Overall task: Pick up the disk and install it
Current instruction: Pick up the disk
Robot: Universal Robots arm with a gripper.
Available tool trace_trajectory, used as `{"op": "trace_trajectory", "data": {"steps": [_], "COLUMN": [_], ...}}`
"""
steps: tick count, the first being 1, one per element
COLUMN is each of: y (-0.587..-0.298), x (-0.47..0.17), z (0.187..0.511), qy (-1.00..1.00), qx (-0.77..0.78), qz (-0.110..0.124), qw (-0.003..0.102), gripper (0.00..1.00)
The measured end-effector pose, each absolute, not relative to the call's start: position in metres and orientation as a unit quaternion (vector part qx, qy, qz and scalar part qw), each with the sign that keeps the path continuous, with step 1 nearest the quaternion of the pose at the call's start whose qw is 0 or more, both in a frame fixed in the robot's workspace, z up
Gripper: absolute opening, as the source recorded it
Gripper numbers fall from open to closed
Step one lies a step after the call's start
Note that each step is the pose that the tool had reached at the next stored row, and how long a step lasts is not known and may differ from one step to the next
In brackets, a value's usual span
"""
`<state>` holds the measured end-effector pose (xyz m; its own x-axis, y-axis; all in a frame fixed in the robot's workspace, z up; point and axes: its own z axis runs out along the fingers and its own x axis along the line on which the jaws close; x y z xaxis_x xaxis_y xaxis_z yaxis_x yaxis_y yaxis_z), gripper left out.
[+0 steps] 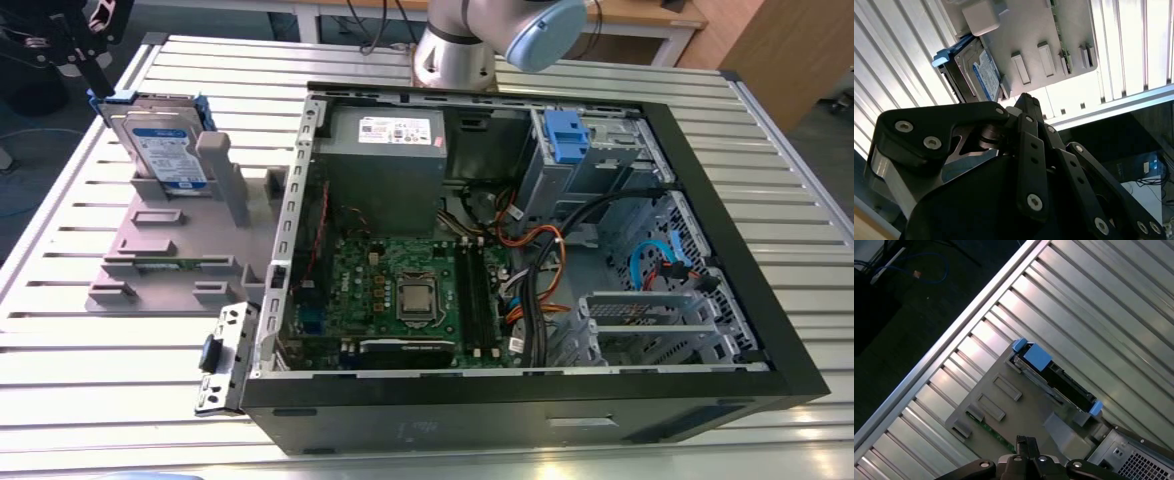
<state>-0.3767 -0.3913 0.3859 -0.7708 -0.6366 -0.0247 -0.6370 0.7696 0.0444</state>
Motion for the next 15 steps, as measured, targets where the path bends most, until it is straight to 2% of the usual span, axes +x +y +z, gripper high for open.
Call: {"op": "trace_trajectory", "data": {"steps": [15], "y": [-0.3913], "x": [-0.3767], "z": [0.3859], "qy": [0.939], "qx": [-0.344], "qz": [0.025], "qw": [0.004], "gripper": [0.11]}}
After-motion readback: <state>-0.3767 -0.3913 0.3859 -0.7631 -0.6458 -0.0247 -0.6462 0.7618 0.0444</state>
